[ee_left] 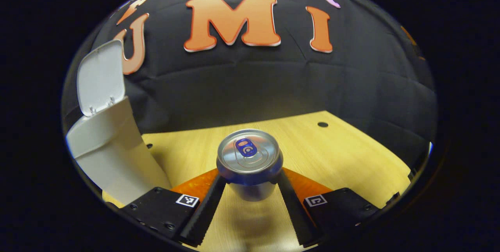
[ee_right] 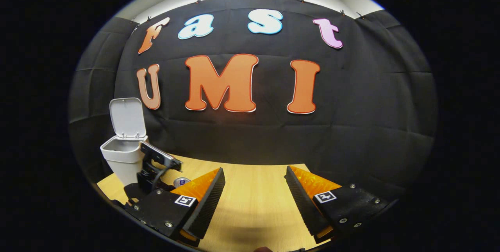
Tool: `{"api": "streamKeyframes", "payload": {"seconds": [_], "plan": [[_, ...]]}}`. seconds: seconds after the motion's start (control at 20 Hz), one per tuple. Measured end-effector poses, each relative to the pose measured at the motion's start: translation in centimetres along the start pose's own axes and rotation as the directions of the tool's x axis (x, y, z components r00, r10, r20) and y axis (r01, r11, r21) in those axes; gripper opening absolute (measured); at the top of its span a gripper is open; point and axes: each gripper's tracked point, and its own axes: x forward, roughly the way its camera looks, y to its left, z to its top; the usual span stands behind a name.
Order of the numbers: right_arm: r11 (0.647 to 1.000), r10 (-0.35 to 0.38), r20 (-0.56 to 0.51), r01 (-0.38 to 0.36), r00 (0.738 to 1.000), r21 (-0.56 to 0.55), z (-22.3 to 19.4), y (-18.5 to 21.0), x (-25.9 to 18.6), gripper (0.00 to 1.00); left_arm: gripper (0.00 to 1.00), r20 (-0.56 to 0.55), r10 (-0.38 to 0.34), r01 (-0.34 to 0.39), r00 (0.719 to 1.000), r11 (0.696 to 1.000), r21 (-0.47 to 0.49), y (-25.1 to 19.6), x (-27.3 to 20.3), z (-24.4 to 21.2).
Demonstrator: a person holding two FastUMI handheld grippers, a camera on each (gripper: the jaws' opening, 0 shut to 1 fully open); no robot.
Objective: Press the lid of the desktop garbage bin to open it, pick up the crumpled paper on the desktop and throw it into the bin, then pick up the pop can on the desktop and drop it into the bin, and finally close the garbage bin lid.
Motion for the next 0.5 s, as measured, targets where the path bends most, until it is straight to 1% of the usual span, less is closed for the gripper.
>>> {"api": "streamKeyframes", "payload": {"seconds": [0.05,0.2,0.3,0.5], "plan": [[1.000,0.023,0.005,-0.023,1.000,0.007,0.1,0.5,0.3,0.94,0.82,0.034,0.014,-0.013,0.999,1.000,-0.006,0.3,-1.5,1.2],[0.996,0.086,0.017,-0.086,0.996,0.017,0.2,2.0,1.2,0.94,0.82,0.074,0.060,-0.058,0.995,0.998,-0.033,1.8,-4.7,3.6],[0.991,0.131,0.027,-0.132,0.991,0.027,0.4,3.1,1.6,0.94,0.82,0.097,0.105,-0.100,0.990,0.994,-0.054,3.5,-7.1,5.3],[0.976,0.214,0.036,-0.215,0.976,0.021,0.5,5.5,2.3,0.94,0.82,0.146,0.217,-0.205,0.965,0.974,-0.096,7.7,-11.9,8.8]]}}
